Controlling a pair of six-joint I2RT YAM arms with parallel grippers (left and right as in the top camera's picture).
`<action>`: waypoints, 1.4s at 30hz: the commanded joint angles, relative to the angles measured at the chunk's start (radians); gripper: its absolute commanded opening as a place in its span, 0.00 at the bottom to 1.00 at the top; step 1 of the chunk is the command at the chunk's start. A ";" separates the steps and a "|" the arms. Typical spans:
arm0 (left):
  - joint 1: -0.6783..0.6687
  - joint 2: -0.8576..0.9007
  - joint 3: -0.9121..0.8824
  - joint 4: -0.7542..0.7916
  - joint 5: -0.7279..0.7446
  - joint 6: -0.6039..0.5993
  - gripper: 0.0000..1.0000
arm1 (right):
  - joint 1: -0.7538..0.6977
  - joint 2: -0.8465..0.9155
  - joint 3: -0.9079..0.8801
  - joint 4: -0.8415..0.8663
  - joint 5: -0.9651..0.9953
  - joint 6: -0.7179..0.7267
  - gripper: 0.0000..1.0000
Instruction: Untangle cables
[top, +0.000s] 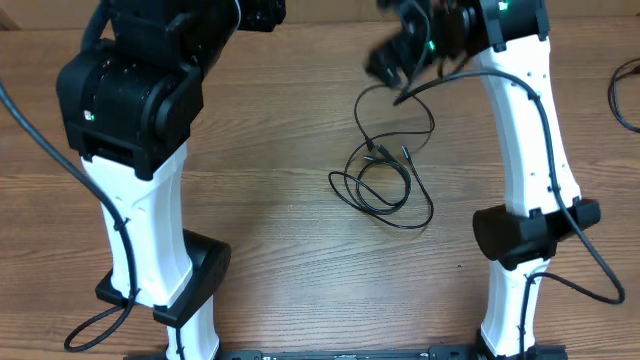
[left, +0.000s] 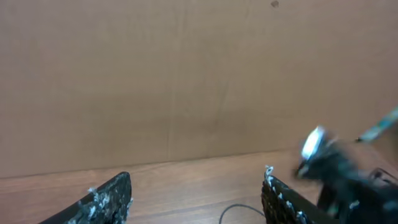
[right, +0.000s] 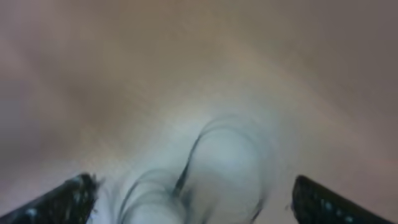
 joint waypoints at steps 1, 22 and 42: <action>0.001 -0.011 0.009 0.003 -0.053 0.010 0.67 | 0.014 -0.149 0.158 0.178 0.047 -0.024 1.00; 0.001 -0.011 0.009 -0.129 -0.050 0.009 0.69 | -0.171 -0.975 -1.390 1.046 -0.127 0.401 0.99; 0.001 -0.011 0.009 -0.207 -0.053 0.055 0.71 | 0.142 -0.484 -1.537 0.794 -0.037 0.280 0.85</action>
